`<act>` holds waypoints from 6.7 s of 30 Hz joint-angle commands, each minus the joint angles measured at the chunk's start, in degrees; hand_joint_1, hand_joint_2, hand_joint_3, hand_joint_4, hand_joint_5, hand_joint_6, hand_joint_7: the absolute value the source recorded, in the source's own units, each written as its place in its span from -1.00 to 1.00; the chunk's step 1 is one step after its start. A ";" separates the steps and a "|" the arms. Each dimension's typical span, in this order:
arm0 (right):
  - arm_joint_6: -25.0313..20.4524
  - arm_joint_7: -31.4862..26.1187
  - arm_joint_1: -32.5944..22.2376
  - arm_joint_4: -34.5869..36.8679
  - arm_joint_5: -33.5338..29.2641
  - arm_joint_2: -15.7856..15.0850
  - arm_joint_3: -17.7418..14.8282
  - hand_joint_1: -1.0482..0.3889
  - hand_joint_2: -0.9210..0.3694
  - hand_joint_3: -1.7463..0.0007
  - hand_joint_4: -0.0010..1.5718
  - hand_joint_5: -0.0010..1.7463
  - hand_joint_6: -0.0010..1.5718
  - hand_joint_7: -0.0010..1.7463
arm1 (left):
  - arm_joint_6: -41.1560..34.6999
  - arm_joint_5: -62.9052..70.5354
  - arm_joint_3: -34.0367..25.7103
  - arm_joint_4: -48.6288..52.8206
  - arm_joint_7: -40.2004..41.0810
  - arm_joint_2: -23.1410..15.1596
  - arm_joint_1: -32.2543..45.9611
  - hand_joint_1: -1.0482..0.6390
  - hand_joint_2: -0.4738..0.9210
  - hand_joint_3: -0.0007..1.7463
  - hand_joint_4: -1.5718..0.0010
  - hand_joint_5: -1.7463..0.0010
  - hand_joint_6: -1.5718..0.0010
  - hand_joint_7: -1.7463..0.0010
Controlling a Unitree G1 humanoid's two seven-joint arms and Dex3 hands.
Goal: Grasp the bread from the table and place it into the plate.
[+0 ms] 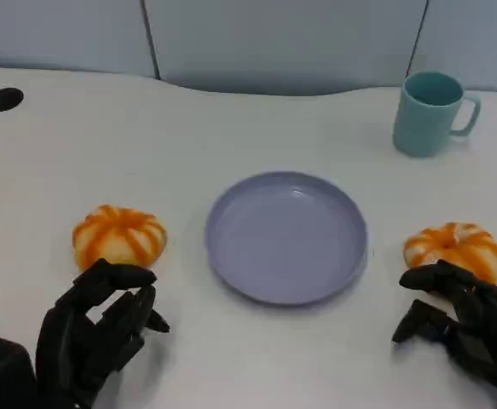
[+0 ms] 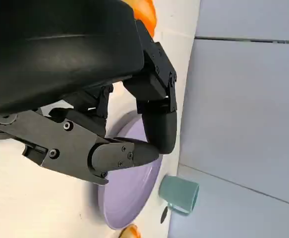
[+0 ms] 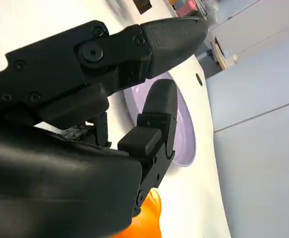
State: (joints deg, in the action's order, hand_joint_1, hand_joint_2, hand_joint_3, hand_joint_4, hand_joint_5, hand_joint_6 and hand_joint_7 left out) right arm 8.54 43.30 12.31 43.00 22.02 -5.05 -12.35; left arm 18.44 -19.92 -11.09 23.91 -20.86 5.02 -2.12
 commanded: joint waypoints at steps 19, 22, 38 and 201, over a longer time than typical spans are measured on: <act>-1.08 0.38 -1.06 -0.49 0.11 0.54 0.44 -0.18 -1.00 0.80 -0.22 0.64 -0.14 0.05 | 26.66 32.19 3.62 -1.74 11.13 -12.70 -1.26 -0.45 1.00 -0.97 0.66 0.24 0.36 0.95; -1.25 0.46 -1.07 -0.60 0.15 0.59 0.42 -0.18 -1.00 0.81 -0.22 0.63 -0.14 0.05 | 28.08 36.30 4.54 -1.34 15.01 -14.05 -1.56 -0.46 1.00 -0.98 0.70 0.29 0.41 0.99; -2.11 -0.51 -1.52 -1.76 -0.02 0.92 0.28 -0.18 -1.00 0.80 -0.20 0.62 -0.14 0.04 | 7.03 70.54 12.84 -16.94 25.53 -29.35 -6.02 -0.67 1.00 -0.96 1.00 0.88 0.78 0.99; -3.77 -0.19 -5.28 -6.93 1.02 1.30 0.38 -0.21 -1.00 0.81 -0.20 0.62 -0.16 0.10 | 16.58 65.33 48.32 50.05 47.97 -7.09 -55.94 0.02 0.50 0.13 -0.13 -1.00 0.11 -1.00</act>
State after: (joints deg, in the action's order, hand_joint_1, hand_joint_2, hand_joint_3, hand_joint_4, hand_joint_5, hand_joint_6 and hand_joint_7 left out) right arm 5.31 43.72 8.20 36.12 23.24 -3.55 -12.13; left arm 35.29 45.84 37.51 73.70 28.33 -1.81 -57.76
